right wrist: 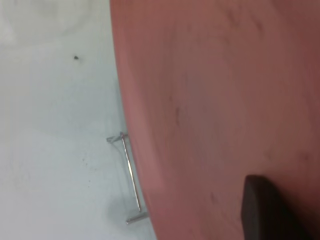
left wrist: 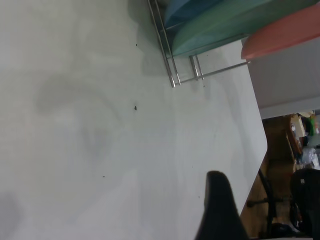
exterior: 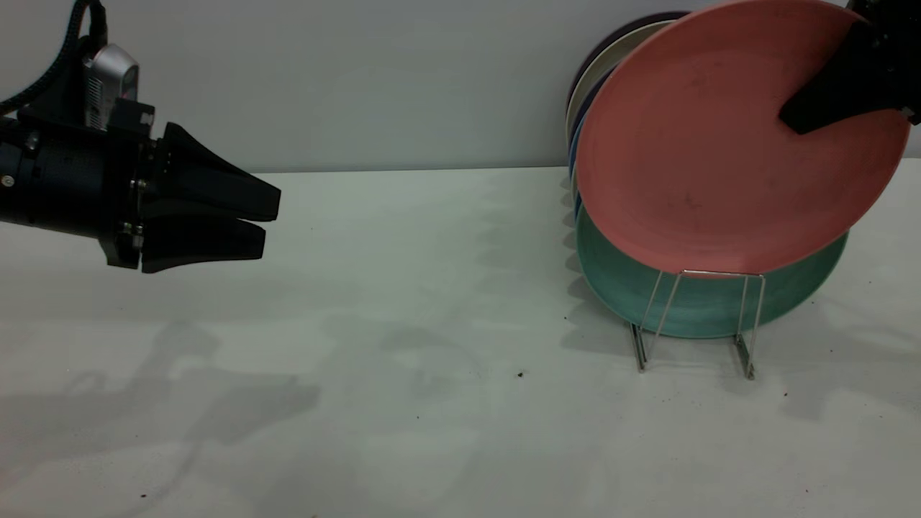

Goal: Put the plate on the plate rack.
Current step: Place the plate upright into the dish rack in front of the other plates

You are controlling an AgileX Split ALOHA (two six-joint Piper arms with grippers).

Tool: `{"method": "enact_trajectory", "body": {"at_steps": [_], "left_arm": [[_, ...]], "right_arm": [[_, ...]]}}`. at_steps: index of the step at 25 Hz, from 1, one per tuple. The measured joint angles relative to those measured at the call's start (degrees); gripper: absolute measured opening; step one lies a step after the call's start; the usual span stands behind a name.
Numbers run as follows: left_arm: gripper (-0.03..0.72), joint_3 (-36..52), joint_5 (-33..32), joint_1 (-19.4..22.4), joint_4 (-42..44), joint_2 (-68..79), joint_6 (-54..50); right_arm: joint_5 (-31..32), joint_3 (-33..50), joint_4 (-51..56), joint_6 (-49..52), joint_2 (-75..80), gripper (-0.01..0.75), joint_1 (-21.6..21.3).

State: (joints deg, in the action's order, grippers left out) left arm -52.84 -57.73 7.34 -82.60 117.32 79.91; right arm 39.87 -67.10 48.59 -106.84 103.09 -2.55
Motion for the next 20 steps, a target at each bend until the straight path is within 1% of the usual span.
{"method": "enact_trajectory", "body": {"at_steps": [9,20], "left_arm": [[0.526,0.00,0.00,0.00,-0.25,-0.05,3.52],[0.526,0.00,0.00,0.00,-0.25,-0.05,4.33]], "right_arm": [[0.40,0.00,0.00,-0.69,0.00,0.118,0.00],[1.34,0.00,0.05,-1.09,0.00,0.118,0.00]]}}
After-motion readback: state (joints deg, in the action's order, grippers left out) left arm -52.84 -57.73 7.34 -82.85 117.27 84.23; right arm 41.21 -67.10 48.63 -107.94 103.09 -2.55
